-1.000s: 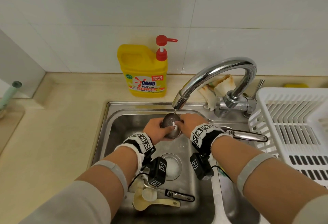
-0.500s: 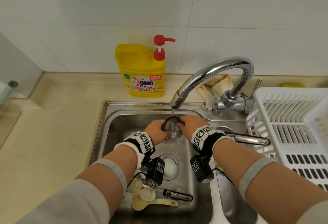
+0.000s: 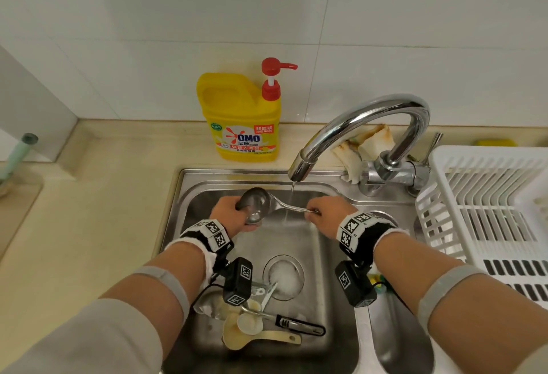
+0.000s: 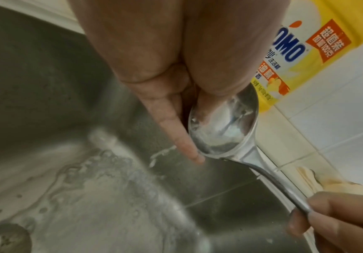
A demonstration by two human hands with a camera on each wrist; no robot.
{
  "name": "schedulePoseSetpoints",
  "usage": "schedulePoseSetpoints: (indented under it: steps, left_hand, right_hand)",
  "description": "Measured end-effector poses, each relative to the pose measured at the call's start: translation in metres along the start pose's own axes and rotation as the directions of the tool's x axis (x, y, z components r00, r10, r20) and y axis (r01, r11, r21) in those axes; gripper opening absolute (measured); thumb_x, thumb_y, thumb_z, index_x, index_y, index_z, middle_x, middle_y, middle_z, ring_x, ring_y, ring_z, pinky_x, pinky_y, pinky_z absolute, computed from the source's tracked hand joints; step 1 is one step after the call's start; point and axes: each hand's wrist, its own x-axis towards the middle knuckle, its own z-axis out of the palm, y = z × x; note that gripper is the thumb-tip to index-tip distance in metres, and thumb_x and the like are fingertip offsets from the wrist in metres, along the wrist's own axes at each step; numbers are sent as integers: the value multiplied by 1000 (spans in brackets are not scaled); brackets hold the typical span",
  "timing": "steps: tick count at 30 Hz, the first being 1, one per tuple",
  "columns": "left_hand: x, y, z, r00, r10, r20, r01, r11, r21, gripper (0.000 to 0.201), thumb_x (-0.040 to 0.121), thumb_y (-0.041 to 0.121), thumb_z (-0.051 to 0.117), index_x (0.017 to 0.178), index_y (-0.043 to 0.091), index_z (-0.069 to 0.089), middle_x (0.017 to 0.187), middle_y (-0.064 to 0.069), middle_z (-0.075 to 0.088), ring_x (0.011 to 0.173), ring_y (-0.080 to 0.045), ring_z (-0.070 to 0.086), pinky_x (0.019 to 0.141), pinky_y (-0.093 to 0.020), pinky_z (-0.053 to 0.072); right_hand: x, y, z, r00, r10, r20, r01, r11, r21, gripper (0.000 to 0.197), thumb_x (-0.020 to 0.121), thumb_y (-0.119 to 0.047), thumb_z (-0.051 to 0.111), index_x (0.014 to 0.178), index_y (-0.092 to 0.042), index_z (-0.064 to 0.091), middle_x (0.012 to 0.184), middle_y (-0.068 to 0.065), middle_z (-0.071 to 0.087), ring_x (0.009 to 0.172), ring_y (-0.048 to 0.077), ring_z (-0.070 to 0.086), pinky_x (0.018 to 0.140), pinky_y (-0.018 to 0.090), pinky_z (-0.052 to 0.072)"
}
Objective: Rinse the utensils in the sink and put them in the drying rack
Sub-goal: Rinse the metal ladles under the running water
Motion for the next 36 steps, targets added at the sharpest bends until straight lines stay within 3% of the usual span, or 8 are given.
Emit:
schedulePoseSetpoints:
  steps: [3,7,12,16,21,27,32,36]
  left_hand:
    - [-6,4,-8,996,-22,-88,17,998,-56,27,103,18,51,112,-4,62,99,-27,71,70,-33,76,61,-35,63]
    - [-16,12,-23,974,9,-227,-9,1000,0,34,106,30,41,107,1,59,89,-21,71,50,-22,71,40,-21,50]
    - [-22,12,-44,940,32,-340,-38,999,-12,31,106,31,40,103,8,60,75,-17,71,54,-30,72,62,-47,63]
    - [-32,13,-55,909,57,-414,-47,998,34,32,107,31,39,87,14,60,62,-13,69,45,-22,68,52,-36,62]
    - [-33,11,-55,894,62,-444,-53,998,34,34,107,29,39,81,17,57,59,-13,69,53,-30,70,63,-44,63]
    - [-25,12,-41,913,44,-405,-47,999,1,29,107,26,35,107,11,60,79,-17,72,53,-24,71,64,-43,63]
    - [-21,12,-22,946,20,-323,-24,1000,-10,32,108,28,36,112,4,58,81,-20,72,49,-17,69,47,-25,56]
    - [-18,10,-9,957,10,-288,-28,998,-59,31,107,24,38,115,1,57,87,-21,71,56,-23,73,48,-25,56]
  right_hand:
    - [4,-11,8,999,-24,-23,26,996,81,16,100,-36,50,103,-26,62,92,-2,65,90,23,63,81,34,52]
    - [12,-31,12,993,-100,-62,108,984,139,17,99,-34,52,107,-24,63,100,0,67,95,21,62,86,36,52]
    - [24,-53,9,969,-210,-131,228,964,137,25,101,-31,51,118,-22,66,117,2,68,108,23,60,95,36,48]
    - [28,-56,3,948,-257,-187,284,949,135,28,103,-30,49,121,-21,69,118,1,70,109,22,61,97,31,45]
    - [25,-44,-2,964,-190,-186,211,972,102,30,104,-34,44,115,-23,70,111,5,70,101,26,63,92,37,50]
    - [18,-32,-3,974,-89,-210,98,995,33,31,104,-35,35,110,-27,64,104,-2,66,99,24,62,95,42,46]
    - [16,-46,-5,978,-109,-180,86,988,-130,34,104,-43,31,103,-25,60,100,0,65,97,26,62,92,41,42]
    - [17,-53,-7,984,-131,-119,108,977,-181,37,104,-49,32,106,-24,60,103,1,68,98,26,63,88,40,47]
